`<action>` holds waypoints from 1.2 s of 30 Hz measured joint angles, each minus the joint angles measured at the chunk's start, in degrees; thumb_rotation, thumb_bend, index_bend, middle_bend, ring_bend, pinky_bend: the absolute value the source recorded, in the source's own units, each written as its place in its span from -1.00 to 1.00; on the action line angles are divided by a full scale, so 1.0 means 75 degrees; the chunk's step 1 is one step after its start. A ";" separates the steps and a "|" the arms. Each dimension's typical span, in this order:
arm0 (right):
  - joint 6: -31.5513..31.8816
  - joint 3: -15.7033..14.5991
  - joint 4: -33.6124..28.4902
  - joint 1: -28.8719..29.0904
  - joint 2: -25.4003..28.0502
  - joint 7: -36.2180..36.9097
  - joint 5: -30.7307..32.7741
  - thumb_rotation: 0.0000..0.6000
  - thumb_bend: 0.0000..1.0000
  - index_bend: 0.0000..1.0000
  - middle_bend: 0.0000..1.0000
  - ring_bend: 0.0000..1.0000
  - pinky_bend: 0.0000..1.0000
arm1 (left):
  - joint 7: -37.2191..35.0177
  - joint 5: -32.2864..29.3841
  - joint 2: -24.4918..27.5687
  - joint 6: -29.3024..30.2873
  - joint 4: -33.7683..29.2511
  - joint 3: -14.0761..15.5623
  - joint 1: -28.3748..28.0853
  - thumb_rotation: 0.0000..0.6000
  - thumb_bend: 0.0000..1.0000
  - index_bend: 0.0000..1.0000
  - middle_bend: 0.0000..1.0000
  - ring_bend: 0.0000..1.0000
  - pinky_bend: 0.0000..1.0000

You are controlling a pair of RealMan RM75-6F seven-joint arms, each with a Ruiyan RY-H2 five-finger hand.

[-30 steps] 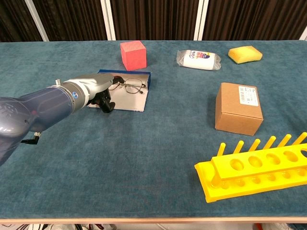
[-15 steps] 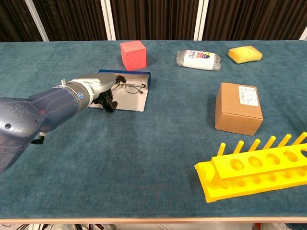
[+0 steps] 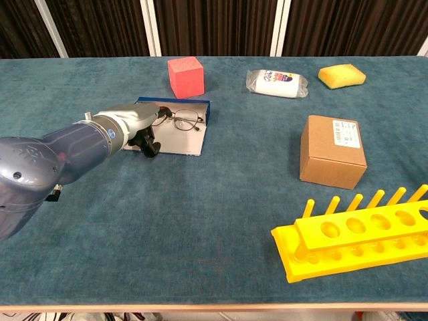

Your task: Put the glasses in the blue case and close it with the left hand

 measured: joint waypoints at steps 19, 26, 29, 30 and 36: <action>-0.0048 0.0012 -0.0035 0.0004 0.0021 0.0054 0.0063 1.00 -0.80 -1.00 -1.00 -0.82 -0.63 | 0.0210 -0.0265 -0.0211 -0.0066 0.0472 -0.0256 -0.0270 1.00 0.08 -1.00 0.60 0.64 0.58; -0.0050 0.0022 -0.0045 0.0002 0.0027 0.0055 0.0089 1.00 -0.79 -1.00 -1.00 -0.82 -0.63 | 0.0321 -0.0326 -0.0323 -0.0041 0.0657 -0.0333 -0.0388 1.00 0.07 -1.00 0.60 0.64 0.58; -0.0059 0.0021 -0.0051 0.0002 0.0035 0.0053 0.0096 1.00 -0.80 -1.00 -1.00 -0.82 -0.63 | 0.0380 -0.0402 -0.0368 -0.0048 0.0768 -0.0364 -0.0420 1.00 0.07 -1.00 0.60 0.64 0.58; -0.0058 0.0022 -0.0053 0.0002 0.0036 0.0054 0.0096 1.00 -0.80 -1.00 -1.00 -0.82 -0.63 | 0.0399 -0.0420 -0.0381 -0.0049 0.0802 -0.0373 -0.0431 1.00 0.08 -1.00 0.60 0.64 0.58; -0.0053 0.0031 -0.0055 0.0003 0.0037 0.0051 0.0103 1.00 -0.79 -1.00 -1.00 -0.82 -0.63 | 0.0482 -0.0511 -0.0441 -0.0042 0.0955 -0.0446 -0.0477 1.00 0.07 -1.00 0.60 0.64 0.58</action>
